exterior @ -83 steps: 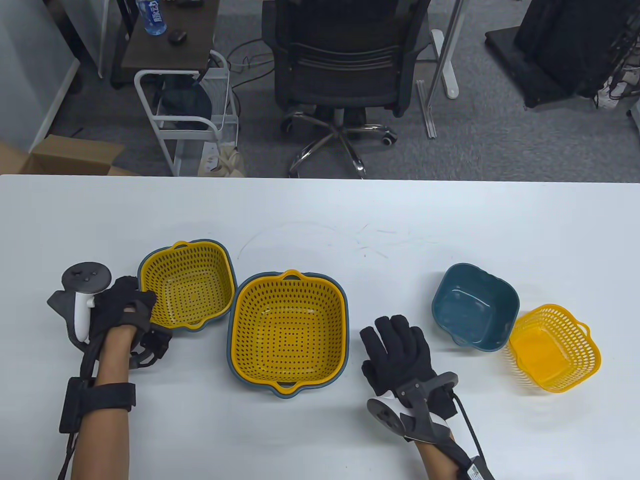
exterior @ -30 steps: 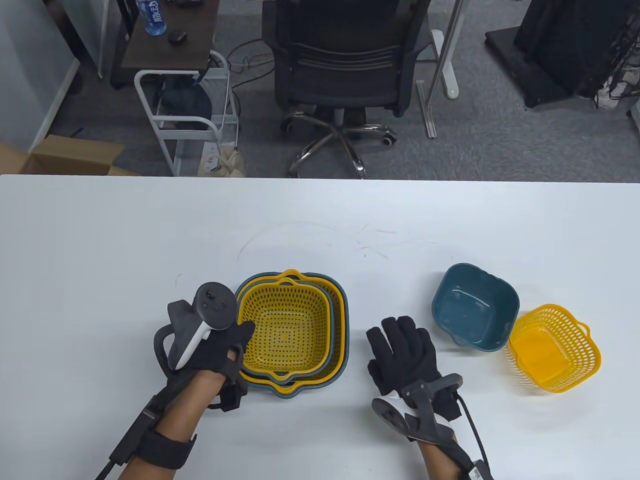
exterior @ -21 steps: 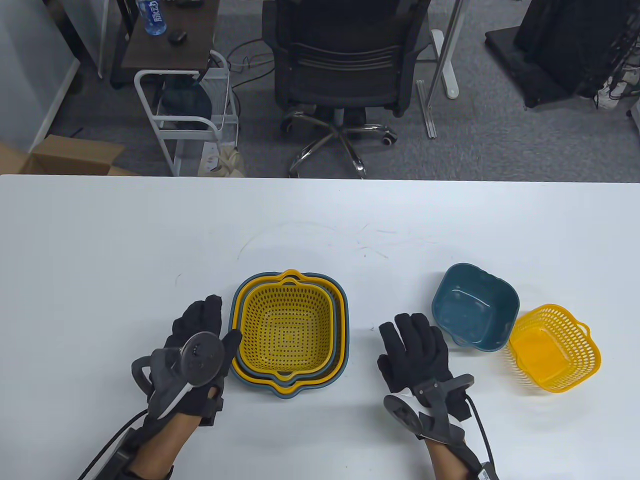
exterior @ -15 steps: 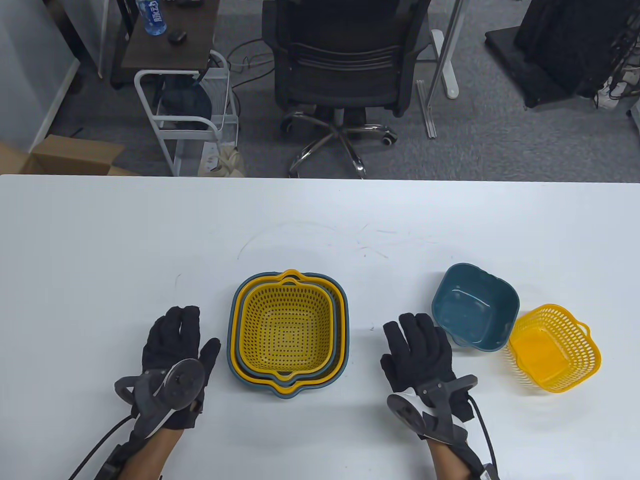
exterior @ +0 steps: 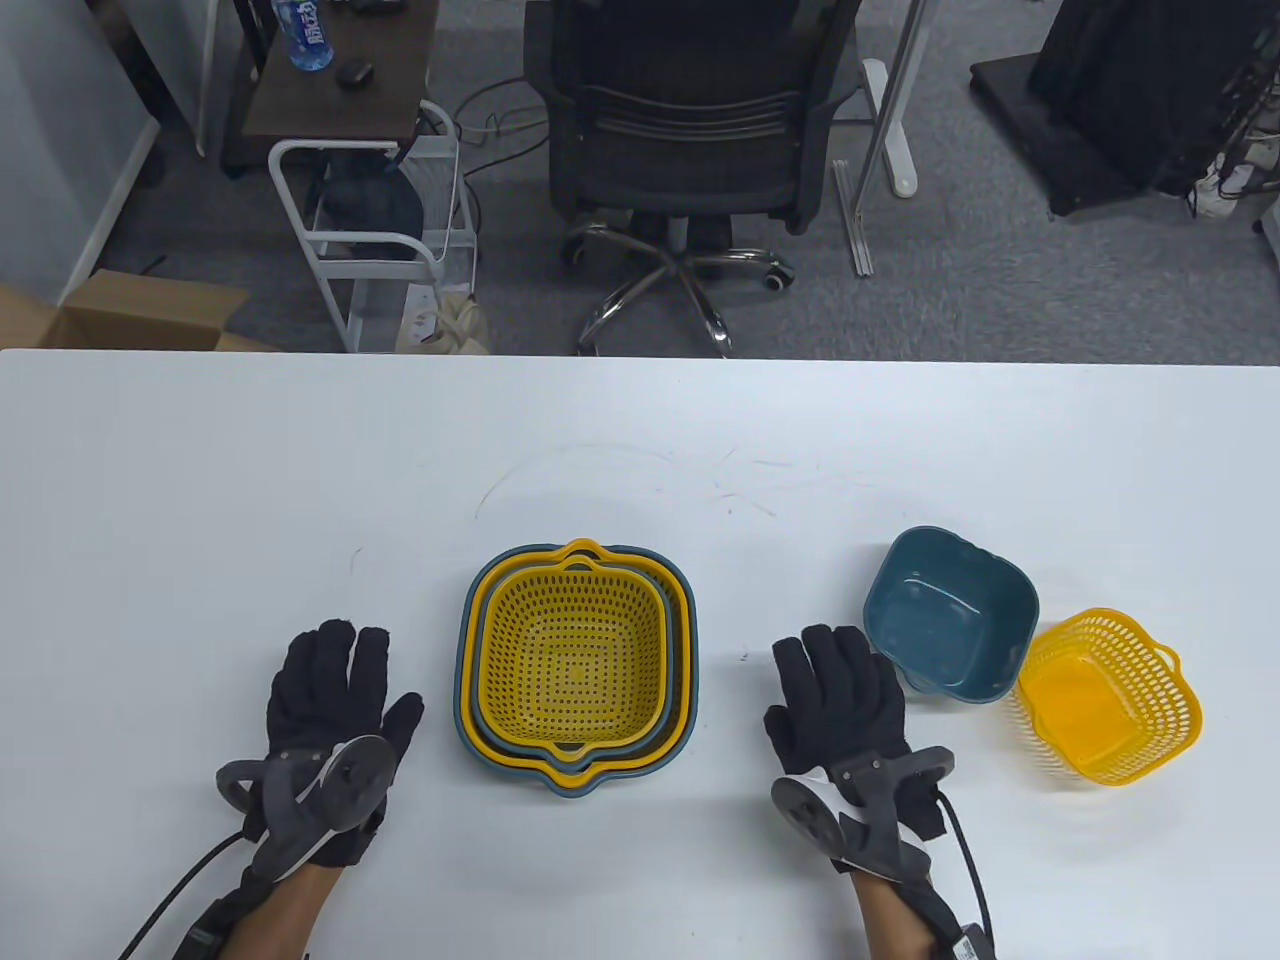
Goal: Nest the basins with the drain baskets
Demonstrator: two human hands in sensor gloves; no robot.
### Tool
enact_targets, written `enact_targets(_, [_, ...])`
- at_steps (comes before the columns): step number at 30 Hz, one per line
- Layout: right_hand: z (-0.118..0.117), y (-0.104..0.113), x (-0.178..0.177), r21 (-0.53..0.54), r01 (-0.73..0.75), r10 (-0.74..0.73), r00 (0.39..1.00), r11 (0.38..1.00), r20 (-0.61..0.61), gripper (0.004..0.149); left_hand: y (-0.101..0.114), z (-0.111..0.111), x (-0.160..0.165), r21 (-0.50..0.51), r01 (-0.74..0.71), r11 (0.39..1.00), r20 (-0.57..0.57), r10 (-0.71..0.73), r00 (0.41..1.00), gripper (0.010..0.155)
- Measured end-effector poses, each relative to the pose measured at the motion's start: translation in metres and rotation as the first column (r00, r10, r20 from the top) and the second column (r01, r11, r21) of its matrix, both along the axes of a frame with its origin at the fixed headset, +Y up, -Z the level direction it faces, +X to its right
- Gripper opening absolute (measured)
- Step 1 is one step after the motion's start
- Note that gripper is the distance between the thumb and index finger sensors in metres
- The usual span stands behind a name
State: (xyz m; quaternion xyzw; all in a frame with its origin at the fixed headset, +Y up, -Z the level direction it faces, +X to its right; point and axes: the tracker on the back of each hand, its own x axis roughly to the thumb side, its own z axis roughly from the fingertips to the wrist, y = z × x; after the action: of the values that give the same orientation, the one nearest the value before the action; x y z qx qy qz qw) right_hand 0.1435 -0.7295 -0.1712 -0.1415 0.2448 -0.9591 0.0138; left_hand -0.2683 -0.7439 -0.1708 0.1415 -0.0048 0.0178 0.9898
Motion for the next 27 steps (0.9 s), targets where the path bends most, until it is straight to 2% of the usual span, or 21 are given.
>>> enact_targets(3, [-0.002, 0.011, 0.016, 0.045, 0.022, -0.026, 0.995, 0.999, 0.097, 0.077, -0.001, -0.001, -0.002, -0.022, -0.017, 1.000, -0.008, 0.016, 1.000, 0.079])
enact_targets(6, [-0.001, 0.027, 0.045, 0.076, 0.111, -0.125, 0.969, 0.991, 0.215, 0.077, -0.002, -0.001, -0.005, -0.037, -0.032, 0.999, -0.020, 0.031, 0.999, 0.083])
enact_targets(9, [0.001, 0.043, 0.077, 0.060, 0.141, -0.153, 0.899, 0.988, 0.410, 0.077, -0.002, -0.001, -0.007, -0.038, -0.048, 0.998, -0.029, 0.047, 0.998, 0.085])
enact_targets(11, [0.001, 0.047, 0.094, 0.021, 0.155, -0.144, 0.844, 0.988, 0.516, 0.076, -0.002, -0.002, -0.008, -0.040, -0.051, 0.998, -0.031, 0.050, 0.998, 0.086])
enact_targets(15, [-0.008, 0.036, 0.126, -0.187, 0.258, -0.056, 0.712, 0.948, 0.700, 0.080, -0.005, -0.003, -0.006, -0.067, -0.052, 0.996, -0.030, 0.050, 0.998, 0.086])
enact_targets(20, [-0.020, 0.016, 0.145, -0.295, 0.285, 0.018, 0.690, 0.912, 0.723, 0.080, -0.008, -0.005, -0.004, -0.092, -0.054, 0.994, -0.026, 0.052, 0.998, 0.086])
enact_targets(27, [-0.032, -0.010, 0.152, -0.340, 0.234, 0.093, 0.686, 0.911, 0.721, 0.068, -0.010, -0.005, -0.004, -0.103, -0.053, 0.993, -0.019, 0.052, 0.998, 0.086])
